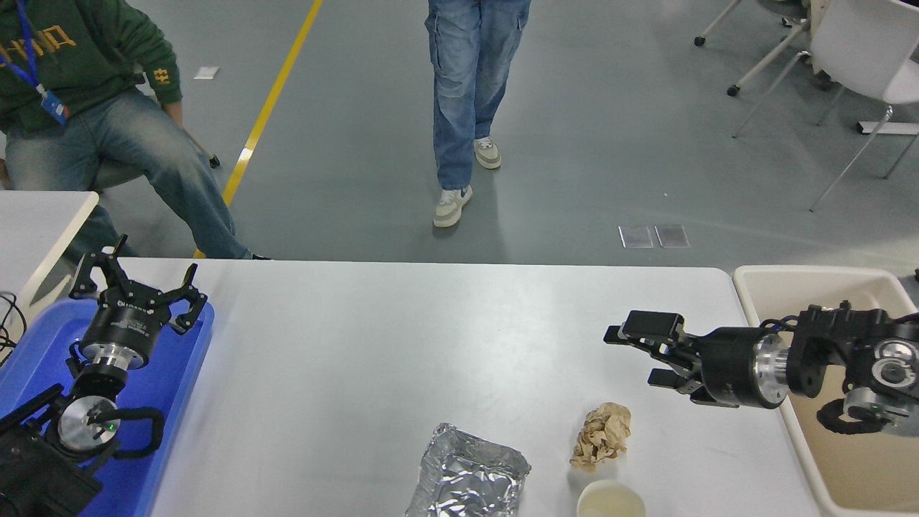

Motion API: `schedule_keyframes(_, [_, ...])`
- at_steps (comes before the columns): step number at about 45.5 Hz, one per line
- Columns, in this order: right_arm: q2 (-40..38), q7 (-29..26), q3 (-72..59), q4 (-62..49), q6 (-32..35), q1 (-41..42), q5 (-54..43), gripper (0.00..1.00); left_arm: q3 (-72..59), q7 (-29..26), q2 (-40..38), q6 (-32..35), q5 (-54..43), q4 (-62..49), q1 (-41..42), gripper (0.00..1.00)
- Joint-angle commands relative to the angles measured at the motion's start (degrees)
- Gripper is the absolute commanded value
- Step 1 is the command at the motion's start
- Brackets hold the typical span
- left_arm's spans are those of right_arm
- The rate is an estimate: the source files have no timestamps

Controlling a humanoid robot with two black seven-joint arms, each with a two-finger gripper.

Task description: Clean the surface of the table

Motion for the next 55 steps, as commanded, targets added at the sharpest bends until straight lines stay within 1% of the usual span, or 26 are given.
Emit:
schedule_keyframes(1, [4.36, -0.34, -16.14, 0.03, -0.11, 11.83, -15.13, 1.00, 0.00, -0.07, 0.00, -0.02, 0.00, -0.08, 0.00, 1.00])
schedule_keyframes(5, [6.03, 0.80, -23.18, 0.55, 1.55, 17.71, -18.22, 1.00, 0.00, -0.07, 0.00, -0.02, 0.00, -0.08, -0.08, 1.00])
schedule_keyframes(10, [8.93, 4.58, -26.53, 0.56, 6.20, 22.82, -20.85, 1.00, 0.00, -0.07, 0.00, -0.02, 0.00, 0.01, -0.08, 1.00])
schedule_keyframes(14, [11.65, 5.55, -26.62, 0.64, 9.72, 23.44, -24.19, 1.00, 0.00, -0.07, 0.00, -0.02, 0.00, -0.08, -0.08, 1.00])
schedule_keyframes(17, [14.11, 5.90, -26.88, 0.47, 13.15, 23.70, -24.29, 1.00, 0.00, 0.02, 0.00, -0.02, 0.00, -0.08, -0.08, 1.00])
schedule_keyframes(22, [16.05, 7.75, -28.28, -0.24, 16.14, 22.92, -25.07, 1.00, 0.00, -0.07, 0.00, -0.02, 0.00, -0.08, -0.08, 1.00])
schedule_keyframes(28, [13.51, 9.51, -31.01, -0.15, 16.50, 23.27, -27.10, 1.00, 0.00, 0.02, 0.00, -0.02, 0.00, -0.08, -0.08, 1.00])
schedule_keyframes(36, [9.55, 11.97, -31.72, 0.12, 16.59, 22.56, -34.03, 1.00, 0.00, -0.07, 0.00, -0.02, 0.00, -0.08, 0.00, 1.00])
schedule_keyframes(40, [8.23, 12.23, -32.95, 0.20, 16.59, 21.42, -35.97, 1.00, 0.00, -0.07, 0.00, -0.02, 0.00, -0.08, -0.08, 1.00])
schedule_keyframes(46, [7.97, 12.23, -33.04, 0.20, 16.50, 18.43, -39.05, 1.00, 0.00, 0.02, 0.00, -0.02, 0.00, 0.01, -0.08, 1.00])
schedule_keyframes(55, [8.05, 12.23, -32.77, 0.03, 16.50, 16.06, -39.67, 0.99, 0.00, -0.07, 0.00, -0.02, 0.00, 0.01, 0.00, 1.00])
